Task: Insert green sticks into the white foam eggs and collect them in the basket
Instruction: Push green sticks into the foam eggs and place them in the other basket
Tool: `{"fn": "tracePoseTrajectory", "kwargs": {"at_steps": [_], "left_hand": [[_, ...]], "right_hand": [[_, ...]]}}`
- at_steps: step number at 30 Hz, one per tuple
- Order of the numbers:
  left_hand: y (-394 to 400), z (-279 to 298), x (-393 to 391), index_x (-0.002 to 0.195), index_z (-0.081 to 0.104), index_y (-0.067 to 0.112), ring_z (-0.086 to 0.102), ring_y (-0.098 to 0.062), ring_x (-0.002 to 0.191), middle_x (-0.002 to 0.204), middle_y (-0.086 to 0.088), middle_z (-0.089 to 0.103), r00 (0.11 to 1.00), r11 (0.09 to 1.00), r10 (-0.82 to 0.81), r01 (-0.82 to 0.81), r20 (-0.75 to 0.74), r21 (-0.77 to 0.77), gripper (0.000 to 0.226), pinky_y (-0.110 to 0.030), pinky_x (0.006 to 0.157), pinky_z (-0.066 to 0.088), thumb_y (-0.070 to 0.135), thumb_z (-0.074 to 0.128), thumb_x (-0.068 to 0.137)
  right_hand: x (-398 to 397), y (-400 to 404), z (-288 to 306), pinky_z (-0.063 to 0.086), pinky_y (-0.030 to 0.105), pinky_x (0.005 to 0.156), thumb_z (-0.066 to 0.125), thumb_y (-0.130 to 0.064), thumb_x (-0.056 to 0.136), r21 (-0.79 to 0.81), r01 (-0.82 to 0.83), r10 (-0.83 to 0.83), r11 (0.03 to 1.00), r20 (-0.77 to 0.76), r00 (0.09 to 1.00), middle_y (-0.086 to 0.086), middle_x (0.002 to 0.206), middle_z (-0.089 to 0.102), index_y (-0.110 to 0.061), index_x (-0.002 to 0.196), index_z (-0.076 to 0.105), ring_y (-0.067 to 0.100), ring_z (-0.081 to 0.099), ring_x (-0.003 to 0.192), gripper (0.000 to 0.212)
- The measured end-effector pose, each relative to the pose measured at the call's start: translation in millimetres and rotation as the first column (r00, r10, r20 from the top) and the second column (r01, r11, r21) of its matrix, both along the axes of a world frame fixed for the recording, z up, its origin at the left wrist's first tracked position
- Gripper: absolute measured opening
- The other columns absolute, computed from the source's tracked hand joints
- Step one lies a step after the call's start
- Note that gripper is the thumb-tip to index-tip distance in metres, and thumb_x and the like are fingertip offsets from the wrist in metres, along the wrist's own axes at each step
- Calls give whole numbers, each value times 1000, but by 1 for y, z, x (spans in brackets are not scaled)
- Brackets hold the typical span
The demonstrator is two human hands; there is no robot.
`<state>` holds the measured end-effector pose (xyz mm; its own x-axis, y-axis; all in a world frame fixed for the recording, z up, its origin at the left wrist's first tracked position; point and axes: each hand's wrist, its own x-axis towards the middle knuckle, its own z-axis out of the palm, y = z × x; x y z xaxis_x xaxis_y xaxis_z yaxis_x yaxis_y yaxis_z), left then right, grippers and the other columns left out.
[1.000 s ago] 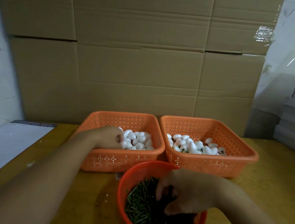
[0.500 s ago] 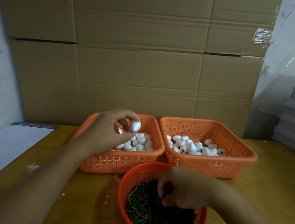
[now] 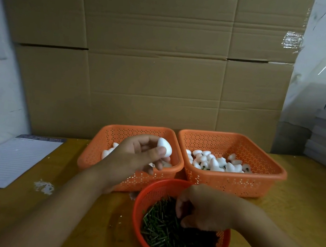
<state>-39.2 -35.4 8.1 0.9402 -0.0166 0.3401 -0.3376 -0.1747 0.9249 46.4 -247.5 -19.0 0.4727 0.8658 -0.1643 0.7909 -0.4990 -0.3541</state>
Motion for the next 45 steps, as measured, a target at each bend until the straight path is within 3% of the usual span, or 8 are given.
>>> {"fn": "tracePoseTrajectory", "kwargs": {"at_steps": [5, 10, 16, 24, 29, 35, 39, 45], "left_hand": [[-5, 1, 2, 100, 76, 19, 64, -14, 76, 93, -7, 70, 964, 926, -201, 128, -176, -356, 29, -26, 64, 53, 42, 71, 83], [-4, 2, 6, 106, 78, 16, 62, -14, 67, 81, -7, 66, 943, 857, -236, 89, -233, -508, 33, -28, 60, 53, 36, 72, 80], [-1, 3, 6, 103, 79, 11, 60, -13, 62, 76, -6, 65, 946, 836, -220, 56, -239, -546, 39, -27, 57, 53, 38, 73, 75], [-3, 2, 6, 100, 78, 13, 61, -13, 64, 82, -6, 68, 943, 852, -222, 65, -247, -519, 33, -25, 58, 53, 38, 71, 79], [-5, 0, 4, 106, 67, 16, 66, -16, 84, 108, -11, 70, 959, 905, -189, 86, -213, -416, 24, -25, 63, 52, 28, 71, 85], [-8, -1, 4, 106, 69, 15, 64, -15, 82, 109, -11, 67, 962, 896, -174, 66, -210, -438, 23, -24, 62, 51, 21, 72, 84], [-9, 0, 4, 103, 72, 15, 64, -15, 77, 101, -9, 68, 967, 884, -171, 66, -188, -463, 19, -25, 61, 53, 19, 70, 84], [-7, 1, 4, 108, 69, 12, 69, -18, 83, 106, -14, 70, 972, 854, -186, 90, -140, -512, 25, -27, 69, 58, 12, 71, 84]], "right_hand": [[-1, 0, 2, 39, 12, 65, 72, -28, 88, 6, -2, 2, 1000, 8, 1000, -21, 90, 63, -31, 103, 70, -10, 54, 74, 16], [-2, -1, 3, 43, 13, 68, 72, -27, 88, 6, 12, -13, 1000, 9, 1000, -20, 90, 64, -30, 100, 70, -10, 56, 74, 13], [-3, -2, 6, 56, 32, 84, 75, -31, 85, 0, 42, -42, 999, 18, 999, -16, 92, 69, -30, 96, 72, 1, 64, 87, 11], [-4, -5, 11, 41, 2, 60, 68, -16, 90, -12, 39, -38, 999, 65, 997, -12, 98, 70, -27, 106, 73, -16, 52, 66, 20], [-6, -4, 16, 41, 5, 62, 70, -15, 89, 146, 56, -63, 988, 42, 997, -22, 77, 64, -26, 97, 76, -16, 57, 70, 16], [-4, -6, 19, 44, 9, 70, 66, -17, 93, 276, 71, -78, 959, 15, 997, -20, 88, 65, -31, 95, 68, -7, 60, 83, 14], [-7, -4, 24, 53, 19, 71, 69, -8, 91, 463, 119, -95, 879, -74, 993, -7, 85, 70, -21, 93, 69, 2, 65, 76, 13], [-14, -5, 37, 55, 21, 64, 66, 0, 90, 728, 363, -9, 581, -440, 898, 2, 69, 71, -13, 89, 76, 13, 63, 63, 17]]}}
